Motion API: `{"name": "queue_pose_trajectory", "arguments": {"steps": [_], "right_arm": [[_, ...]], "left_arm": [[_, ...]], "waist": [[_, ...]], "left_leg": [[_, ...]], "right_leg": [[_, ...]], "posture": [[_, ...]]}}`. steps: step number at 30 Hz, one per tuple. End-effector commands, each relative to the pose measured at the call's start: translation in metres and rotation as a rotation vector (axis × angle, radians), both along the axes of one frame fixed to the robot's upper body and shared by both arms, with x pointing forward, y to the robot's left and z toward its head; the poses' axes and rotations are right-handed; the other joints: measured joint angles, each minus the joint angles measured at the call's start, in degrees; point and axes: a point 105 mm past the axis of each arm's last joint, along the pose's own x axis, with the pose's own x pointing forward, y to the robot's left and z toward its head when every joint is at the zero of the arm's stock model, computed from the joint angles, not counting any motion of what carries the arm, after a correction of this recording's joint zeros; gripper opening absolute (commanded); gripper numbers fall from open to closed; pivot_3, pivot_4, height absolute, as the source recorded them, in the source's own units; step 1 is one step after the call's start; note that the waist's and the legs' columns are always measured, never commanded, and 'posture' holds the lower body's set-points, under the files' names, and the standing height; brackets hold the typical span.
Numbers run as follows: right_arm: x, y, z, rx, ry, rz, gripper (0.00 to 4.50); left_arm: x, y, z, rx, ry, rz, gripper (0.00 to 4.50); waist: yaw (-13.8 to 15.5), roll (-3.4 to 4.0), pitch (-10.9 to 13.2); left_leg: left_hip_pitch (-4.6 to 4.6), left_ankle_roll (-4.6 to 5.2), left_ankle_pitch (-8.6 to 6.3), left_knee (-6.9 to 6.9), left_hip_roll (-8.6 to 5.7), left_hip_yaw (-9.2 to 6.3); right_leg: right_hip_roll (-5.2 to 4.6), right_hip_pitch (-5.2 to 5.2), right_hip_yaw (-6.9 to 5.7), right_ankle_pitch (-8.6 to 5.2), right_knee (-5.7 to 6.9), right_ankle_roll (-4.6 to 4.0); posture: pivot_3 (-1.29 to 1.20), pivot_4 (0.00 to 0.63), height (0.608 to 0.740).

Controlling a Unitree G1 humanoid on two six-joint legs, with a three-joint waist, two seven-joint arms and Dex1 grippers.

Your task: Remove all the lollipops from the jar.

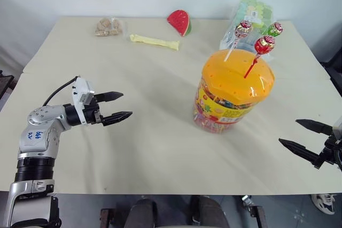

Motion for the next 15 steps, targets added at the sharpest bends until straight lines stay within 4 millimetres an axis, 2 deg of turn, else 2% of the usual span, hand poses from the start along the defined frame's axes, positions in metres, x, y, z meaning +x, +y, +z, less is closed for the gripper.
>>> {"name": "queue_pose_trajectory", "arguments": {"steps": [1, 3, 8, 12, 15], "right_arm": [[-0.002, -0.003, 0.015, -0.031, -0.058, -0.002, 4.50], [-0.002, -0.003, 0.015, -0.030, -0.061, -0.005, 4.50], [-0.002, -0.003, 0.016, -0.032, -0.063, -0.004, 4.50], [-0.003, -0.002, 0.019, -0.035, -0.072, 0.006, 4.50], [-0.007, 0.001, 0.028, -0.029, -0.083, 0.031, 4.50]], "left_arm": [[-0.005, -0.002, 0.013, -0.014, -0.033, -0.036, 4.49], [-0.002, -0.002, 0.015, -0.008, -0.037, -0.010, 4.49], [-0.006, -0.008, 0.035, -0.008, -0.058, -0.047, 4.49], [-0.008, -0.007, 0.057, 0.026, -0.113, -0.090, 4.49], [-0.006, -0.012, 0.083, 0.015, -0.163, -0.135, 4.49]], "waist": [[0.00, 0.00, 0.00], [0.00, 0.00, 0.00], [0.01, 0.00, 0.00], [0.01, 0.00, 0.00], [0.18, 0.00, 0.00]], "left_leg": [[0.00, 0.00, 0.00, 0.01, 0.00, 0.00], [0.00, 0.01, 0.00, 0.03, 0.00, 0.00], [-0.01, 0.01, -0.01, 0.08, 0.01, 0.00], [-0.01, 0.01, -0.01, 0.10, 0.01, 0.00], [-0.02, 0.01, -0.02, 0.13, 0.01, 0.00]], "right_leg": [[0.00, 0.00, 0.00, 0.00, 0.01, 0.00], [0.00, 0.00, 0.01, 0.00, 0.02, 0.00], [0.00, 0.00, 0.02, 0.00, 0.05, 0.00], [0.00, 0.00, 0.03, 0.00, 0.08, 0.00], [0.00, -0.01, 0.02, 0.00, 0.09, 0.00]], "posture": [[0.00, 0.150, 0.740], [0.00, 0.150, 0.740], [0.00, 0.150, 0.740], [0.00, 0.150, 0.740], [0.00, 0.150, 0.740]]}}
